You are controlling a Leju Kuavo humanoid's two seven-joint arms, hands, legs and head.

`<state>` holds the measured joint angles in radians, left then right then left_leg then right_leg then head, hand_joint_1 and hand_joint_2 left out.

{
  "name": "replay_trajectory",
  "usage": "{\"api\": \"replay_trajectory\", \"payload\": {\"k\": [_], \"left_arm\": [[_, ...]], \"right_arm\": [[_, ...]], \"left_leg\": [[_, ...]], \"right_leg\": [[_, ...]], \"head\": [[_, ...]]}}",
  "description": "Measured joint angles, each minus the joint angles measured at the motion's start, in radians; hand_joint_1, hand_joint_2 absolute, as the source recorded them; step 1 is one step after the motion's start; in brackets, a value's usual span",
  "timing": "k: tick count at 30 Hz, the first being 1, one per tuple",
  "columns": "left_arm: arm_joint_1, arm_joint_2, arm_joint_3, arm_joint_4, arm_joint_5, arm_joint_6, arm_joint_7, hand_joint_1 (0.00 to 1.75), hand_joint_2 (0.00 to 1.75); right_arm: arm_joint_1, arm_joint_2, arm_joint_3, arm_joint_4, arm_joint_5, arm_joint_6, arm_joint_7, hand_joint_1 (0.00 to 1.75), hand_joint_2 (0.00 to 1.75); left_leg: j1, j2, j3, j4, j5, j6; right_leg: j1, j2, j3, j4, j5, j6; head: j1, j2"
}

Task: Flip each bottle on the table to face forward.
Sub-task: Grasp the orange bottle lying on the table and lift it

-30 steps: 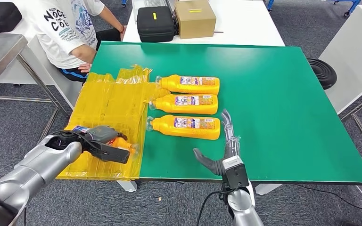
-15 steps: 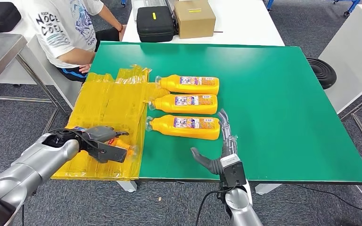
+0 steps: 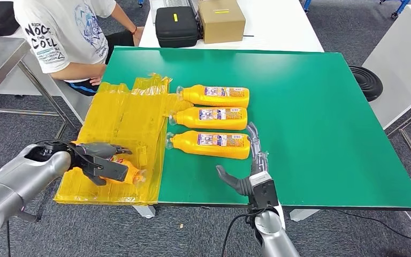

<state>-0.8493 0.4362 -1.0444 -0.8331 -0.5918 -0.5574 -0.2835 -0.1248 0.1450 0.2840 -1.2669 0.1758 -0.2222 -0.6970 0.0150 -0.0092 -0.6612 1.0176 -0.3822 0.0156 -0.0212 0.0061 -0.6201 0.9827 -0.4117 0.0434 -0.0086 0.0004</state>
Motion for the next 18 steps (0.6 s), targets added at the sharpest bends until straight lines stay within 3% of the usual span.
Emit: {"api": "replay_trajectory", "payload": {"k": [14, 18], "left_arm": [[0.01, 0.019, -0.018, -0.035, 0.011, 0.017, 0.014, 0.0, 1.75], [0.004, 0.046, -0.022, -0.067, 0.029, -0.015, -0.001, 0.0, 1.75]], "right_arm": [[-0.006, -0.003, 0.003, 0.012, -0.002, -0.002, 0.0, 0.0, 1.75], [-0.005, -0.008, 0.003, 0.012, -0.006, -0.004, 0.0, 0.0, 1.75]], "left_leg": [[0.0, 0.0, -0.001, 0.0, 0.0, 0.0], [0.0, 0.0, -0.001, 0.0, 0.0, 0.0]], "right_leg": [[0.0, 0.0, -0.001, 0.0, 0.0, 0.0], [0.0, 0.0, -0.002, 0.0, 0.0, 0.0]], "head": [[0.0, 0.0], [0.0, 0.0]]}}
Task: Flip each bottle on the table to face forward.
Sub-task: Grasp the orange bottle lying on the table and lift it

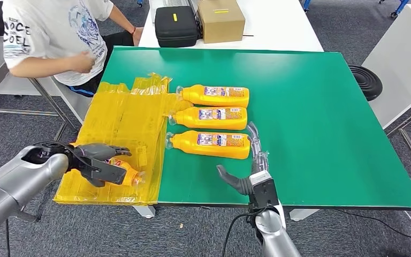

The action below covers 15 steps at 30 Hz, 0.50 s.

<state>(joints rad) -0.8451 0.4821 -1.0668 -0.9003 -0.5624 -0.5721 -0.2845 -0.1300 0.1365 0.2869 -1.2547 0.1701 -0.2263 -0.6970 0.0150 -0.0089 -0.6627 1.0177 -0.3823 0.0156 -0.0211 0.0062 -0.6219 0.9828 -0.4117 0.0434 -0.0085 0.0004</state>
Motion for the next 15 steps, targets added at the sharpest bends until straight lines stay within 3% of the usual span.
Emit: {"api": "replay_trajectory", "payload": {"k": [6, 11, 15], "left_arm": [[-0.045, 0.089, -0.016, -0.119, 0.091, -0.099, 0.011, 0.0, 1.75], [-0.135, 0.209, -0.047, -0.283, 0.334, -0.196, 0.077, 0.0, 1.75], [-0.211, 0.282, -0.067, -0.39, 0.466, -0.211, 0.108, 0.0, 1.75]], "right_arm": [[0.001, -0.009, 0.0, 0.0, -0.007, 0.001, 0.0, 0.0, 1.75], [0.007, -0.013, -0.001, 0.0, -0.001, 0.008, 0.0, 0.0, 1.75], [0.017, -0.015, -0.004, 0.0, 0.009, 0.009, 0.0, 0.0, 1.75]], "left_leg": [[0.0, 0.0, -0.001, 0.0, 0.0, 0.0], [0.002, 0.001, -0.003, 0.0, 0.001, -0.001], [0.002, -0.001, -0.003, 0.0, 0.001, -0.001]], "right_leg": [[0.0, 0.0, -0.001, 0.0, 0.0, 0.0], [0.001, 0.001, -0.004, 0.0, 0.0, 0.0], [0.001, 0.0, -0.004, 0.0, 0.0, -0.001]], "head": [[0.0, 0.0], [0.0, 0.0], [0.0, 0.0]]}}
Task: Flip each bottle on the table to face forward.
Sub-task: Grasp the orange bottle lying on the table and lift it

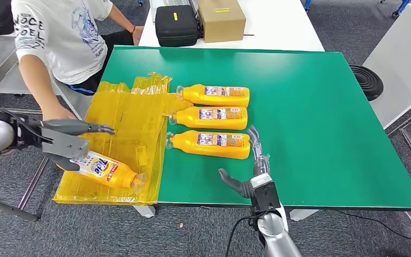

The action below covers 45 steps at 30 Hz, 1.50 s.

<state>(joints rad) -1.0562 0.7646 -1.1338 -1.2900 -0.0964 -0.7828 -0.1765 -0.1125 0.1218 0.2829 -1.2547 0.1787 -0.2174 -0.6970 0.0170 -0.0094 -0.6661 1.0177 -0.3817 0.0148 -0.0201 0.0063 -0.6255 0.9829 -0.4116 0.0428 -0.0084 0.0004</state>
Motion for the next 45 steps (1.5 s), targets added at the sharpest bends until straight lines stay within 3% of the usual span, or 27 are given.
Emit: {"api": "replay_trajectory", "payload": {"k": [6, 11, 13, 16, 20, 25, 28, 33, 45], "left_arm": [[-0.046, 0.032, -0.03, -0.059, 0.06, 0.021, -0.001, 0.0, 1.75], [-0.01, 0.002, 0.003, -0.041, 0.128, 0.187, -0.125, 0.0, 1.75], [0.055, -0.051, 0.059, 0.0, 0.056, 0.317, -0.193, 0.0, 1.75], [0.199, -0.169, 0.175, 0.077, -0.114, 0.514, -0.246, 0.0, 1.75], [0.377, -0.324, 0.329, 0.136, -0.285, 0.713, -0.225, 0.0, 1.75], [0.56, -0.491, 0.491, 0.145, -0.418, 0.853, -0.188, 0.0, 1.75], [0.653, -0.565, 0.561, 0.126, -0.479, 0.881, -0.164, 0.0, 1.75], [0.738, -0.634, 0.654, 0.084, -0.545, 0.869, -0.143, 0.0, 1.75], [0.782, -0.663, 0.765, 0.079, -0.616, 0.834, -0.13, 0.0, 1.75]], "right_arm": [[0.009, 0.0, -0.006, -0.001, 0.016, 0.001, 0.0, 0.0, 1.75], [0.018, -0.001, -0.031, -0.015, 0.122, -0.02, 0.049, 0.0, 1.75], [0.015, -0.006, -0.052, -0.022, 0.229, -0.022, 0.124, 0.0, 1.75], [0.0, -0.02, -0.097, -0.027, 0.397, 0.007, 0.216, 0.0, 1.75], [-0.056, -0.039, -0.149, -0.012, 0.545, 0.046, 0.273, 0.0, 1.75], [-0.189, -0.063, -0.168, 0.095, 0.631, 0.06, 0.314, 0.0, 1.75], [-0.256, -0.071, -0.169, 0.167, 0.655, 0.064, 0.324, 0.0, 1.75], [-0.336, -0.075, -0.163, 0.28, 0.674, 0.088, 0.33, 0.0, 1.75], [-0.502, -0.041, -0.084, 0.573, 0.664, 0.204, 0.329, 0.0, 1.75]], "left_leg": [[0.0, 0.0, 0.0, 0.0, 0.0, 0.0], [-0.001, 0.0, 0.001, 0.0, 0.0, 0.0], [-0.002, 0.0, 0.002, 0.0, 0.0, 0.0], [-0.004, 0.0, 0.003, 0.0, 0.0, 0.0], [-0.006, 0.002, 0.001, 0.0, 0.0, 0.001], [-0.006, 0.003, 0.0, 0.0, 0.0, 0.001], [-0.006, 0.003, -0.001, 0.001, 0.0, 0.001], [-0.005, 0.003, -0.002, 0.0, 0.0, 0.001], [-0.004, 0.001, -0.002, 0.0, 0.001, 0.001]], "right_leg": [[0.0, 0.0, 0.0, 0.0, 0.0, 0.0], [-0.001, 0.0, 0.0, -0.001, 0.0, 0.0], [-0.002, 0.0, 0.001, -0.001, 0.0, 0.0], [-0.003, 0.0, 0.002, -0.001, 0.001, 0.001], [-0.005, 0.002, 0.0, -0.001, 0.002, 0.003], [-0.005, 0.003, -0.001, -0.001, 0.003, 0.004], [-0.005, 0.003, -0.001, -0.001, 0.002, 0.004], [-0.003, 0.003, -0.001, -0.001, 0.002, 0.004], [-0.003, 0.002, -0.001, 0.0, 0.002, 0.004]], "head": [[0.0, 0.0], [0.0, 0.0], [0.0, 0.0], [0.0, 0.0], [0.0, 0.0], [0.0, 0.0], [0.0, 0.0], [0.0, 0.0], [0.0, 0.0]]}}
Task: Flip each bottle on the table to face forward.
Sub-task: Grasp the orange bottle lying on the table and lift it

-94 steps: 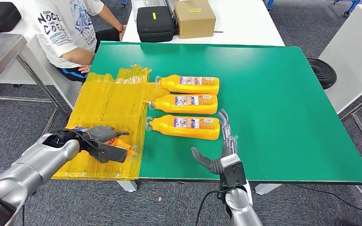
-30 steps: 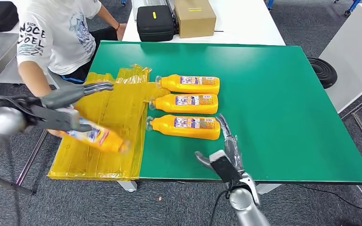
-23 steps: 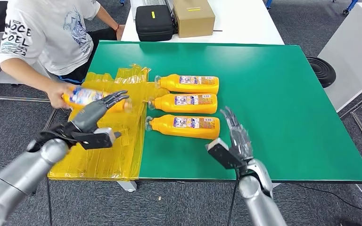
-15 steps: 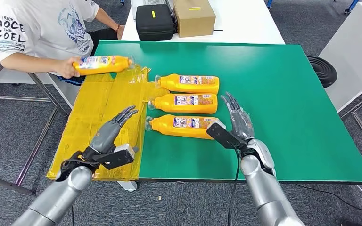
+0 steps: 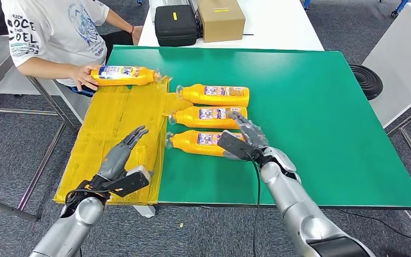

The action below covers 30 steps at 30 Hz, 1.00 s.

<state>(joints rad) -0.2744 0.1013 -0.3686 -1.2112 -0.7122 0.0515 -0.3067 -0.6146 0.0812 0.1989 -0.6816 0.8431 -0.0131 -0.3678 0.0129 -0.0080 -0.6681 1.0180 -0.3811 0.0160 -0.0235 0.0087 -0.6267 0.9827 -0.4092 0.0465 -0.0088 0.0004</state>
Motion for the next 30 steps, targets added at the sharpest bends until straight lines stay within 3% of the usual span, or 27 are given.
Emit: {"api": "replay_trajectory", "payload": {"k": [10, 19, 30], "left_arm": [[-0.002, 0.0, 0.025, 0.03, 0.001, -0.004, 0.005, 0.0, 1.75], [-0.012, 0.0, 0.032, 0.06, 0.004, -0.008, 0.012, 0.0, 1.75], [-0.044, 0.0, 0.039, 0.132, 0.047, -0.011, 0.0, 0.0, 1.75]], "right_arm": [[-0.079, 0.02, 0.037, 0.146, -0.02, 0.054, 0.001, 0.0, 1.75], [-0.128, 0.019, 0.047, 0.216, -0.051, 0.104, 0.053, 0.0, 1.75], [-0.171, 0.001, 0.061, 0.265, -0.085, 0.277, 0.212, 0.0, 1.75]], "left_leg": [[0.0, -0.001, 0.0, 0.0, 0.0, 0.0], [0.0, -0.001, 0.0, 0.0, 0.0, 0.0], [0.0, 0.0, 0.001, 0.0, 0.0, 0.0]], "right_leg": [[0.0, -0.001, 0.0, 0.0, 0.0, 0.0], [0.0, 0.0, 0.0, 0.0, 0.0, 0.0], [0.0, 0.0, 0.0, 0.0, 0.0, 0.0]], "head": [[0.0, 0.0], [0.0, 0.0], [0.0, 0.0]]}}
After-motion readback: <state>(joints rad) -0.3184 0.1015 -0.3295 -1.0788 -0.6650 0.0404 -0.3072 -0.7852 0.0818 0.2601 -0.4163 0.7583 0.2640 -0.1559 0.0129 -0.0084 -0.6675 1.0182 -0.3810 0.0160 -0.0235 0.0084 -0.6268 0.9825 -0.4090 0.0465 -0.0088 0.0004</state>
